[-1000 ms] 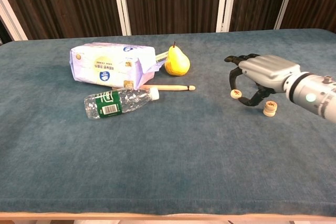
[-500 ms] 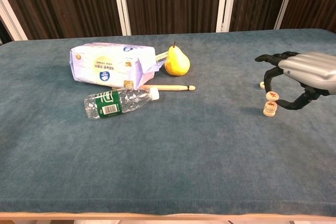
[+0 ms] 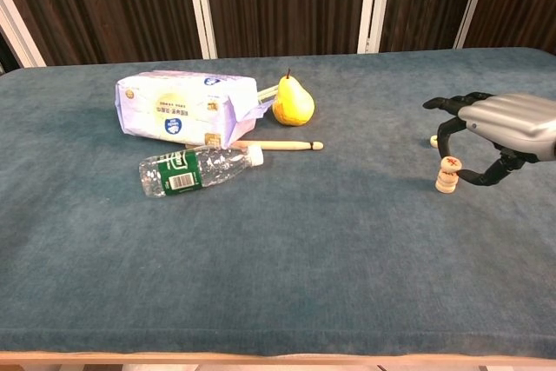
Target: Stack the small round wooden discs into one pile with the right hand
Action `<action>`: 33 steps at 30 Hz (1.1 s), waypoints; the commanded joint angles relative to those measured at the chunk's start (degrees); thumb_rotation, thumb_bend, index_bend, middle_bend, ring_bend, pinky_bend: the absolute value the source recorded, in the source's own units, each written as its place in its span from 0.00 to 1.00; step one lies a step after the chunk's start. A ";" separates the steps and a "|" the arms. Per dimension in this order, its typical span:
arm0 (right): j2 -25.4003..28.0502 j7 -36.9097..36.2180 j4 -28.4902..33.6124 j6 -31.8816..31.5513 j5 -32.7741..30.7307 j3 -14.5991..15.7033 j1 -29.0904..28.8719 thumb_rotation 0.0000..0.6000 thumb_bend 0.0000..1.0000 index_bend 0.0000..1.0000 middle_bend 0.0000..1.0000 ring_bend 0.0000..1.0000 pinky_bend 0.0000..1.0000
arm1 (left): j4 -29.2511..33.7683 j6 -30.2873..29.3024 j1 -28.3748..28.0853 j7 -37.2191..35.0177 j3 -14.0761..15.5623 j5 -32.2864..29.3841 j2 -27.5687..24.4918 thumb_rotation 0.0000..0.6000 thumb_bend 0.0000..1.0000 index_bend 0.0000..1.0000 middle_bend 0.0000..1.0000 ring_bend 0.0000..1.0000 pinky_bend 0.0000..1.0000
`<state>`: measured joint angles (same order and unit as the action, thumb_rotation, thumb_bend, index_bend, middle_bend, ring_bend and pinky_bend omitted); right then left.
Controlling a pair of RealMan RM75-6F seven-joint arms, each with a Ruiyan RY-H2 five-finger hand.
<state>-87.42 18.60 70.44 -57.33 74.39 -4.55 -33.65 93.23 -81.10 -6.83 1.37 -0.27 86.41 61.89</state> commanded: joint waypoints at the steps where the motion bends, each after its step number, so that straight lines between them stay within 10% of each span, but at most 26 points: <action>1: -0.10 0.27 0.02 0.11 -0.18 -0.09 0.02 1.00 0.49 0.67 0.03 0.00 0.00 | -0.06 -0.07 0.03 -0.10 0.00 0.04 0.02 1.00 0.50 0.00 0.00 0.00 0.01; 33: -0.32 4.96 1.21 0.42 -2.46 -0.71 0.53 1.00 0.49 0.53 0.04 0.00 0.00 | 0.15 0.16 0.05 -0.64 0.17 0.01 -0.30 1.00 0.50 0.00 0.00 0.00 0.01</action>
<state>-87.75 23.57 71.67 -56.89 71.95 -5.23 -33.15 93.38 -80.94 -6.78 0.72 -0.10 86.42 61.59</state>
